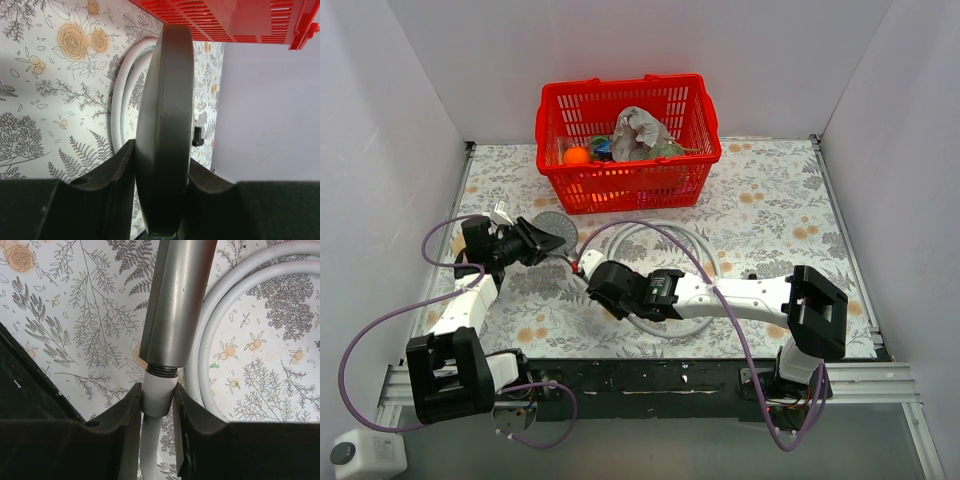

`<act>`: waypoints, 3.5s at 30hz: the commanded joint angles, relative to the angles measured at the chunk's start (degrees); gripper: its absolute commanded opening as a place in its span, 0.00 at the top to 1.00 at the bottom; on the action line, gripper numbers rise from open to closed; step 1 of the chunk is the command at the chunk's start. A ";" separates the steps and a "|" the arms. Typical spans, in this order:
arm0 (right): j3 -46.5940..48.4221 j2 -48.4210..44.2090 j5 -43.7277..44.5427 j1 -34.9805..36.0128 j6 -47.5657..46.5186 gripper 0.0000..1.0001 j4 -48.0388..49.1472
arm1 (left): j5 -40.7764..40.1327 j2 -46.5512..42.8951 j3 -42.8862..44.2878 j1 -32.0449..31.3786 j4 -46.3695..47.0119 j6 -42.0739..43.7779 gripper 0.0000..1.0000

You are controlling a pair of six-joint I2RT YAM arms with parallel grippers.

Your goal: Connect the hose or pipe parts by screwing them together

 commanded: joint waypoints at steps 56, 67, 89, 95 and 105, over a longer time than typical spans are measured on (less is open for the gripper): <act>-13.14 -13.10 -27.08 -20.62 7.56 0.06 22.05 | 5.77 -2.63 3.06 0.50 2.59 -3.76 1.00; 7.56 -6.51 11.30 -0.10 -0.84 0.02 -10.12 | 4.10 -2.36 3.32 0.68 2.50 -3.50 1.00; 4.30 1.75 10.77 2.54 0.13 0.51 -1.50 | 4.54 -3.15 2.36 0.68 2.59 -3.50 1.00; 5.35 3.24 11.04 2.37 -0.04 0.68 -0.01 | 4.71 -3.50 1.92 0.68 2.68 -3.50 1.00; 2.38 -2.46 -12.18 -3.42 1.88 0.87 11.90 | 5.33 -3.77 1.57 0.68 3.12 -3.67 1.00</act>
